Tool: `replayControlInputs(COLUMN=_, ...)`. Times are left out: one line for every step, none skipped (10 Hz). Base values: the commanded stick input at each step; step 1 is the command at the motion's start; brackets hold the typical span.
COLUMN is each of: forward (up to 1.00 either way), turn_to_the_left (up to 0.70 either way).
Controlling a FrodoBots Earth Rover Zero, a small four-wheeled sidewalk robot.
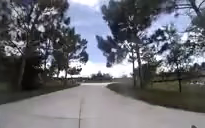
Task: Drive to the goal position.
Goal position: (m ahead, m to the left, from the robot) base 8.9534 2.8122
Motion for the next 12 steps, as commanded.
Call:
replayControlInputs(forward=0.85, turn_to_the_left=0.34)
replayControlInputs(forward=0.85, turn_to_the_left=0.34)
replayControlInputs(forward=0.85, turn_to_the_left=0.31)
replayControlInputs(forward=0.85, turn_to_the_left=0.07)
replayControlInputs(forward=0.85, turn_to_the_left=0.00)
replayControlInputs(forward=0.85, turn_to_the_left=0.00)
replayControlInputs(forward=0.85, turn_to_the_left=0.00)
replayControlInputs(forward=0.85, turn_to_the_left=0.00)
replayControlInputs(forward=0.85, turn_to_the_left=0.00)
replayControlInputs(forward=0.85, turn_to_the_left=0.00)
replayControlInputs(forward=0.85, turn_to_the_left=0.00)
replayControlInputs(forward=0.85, turn_to_the_left=0.00)
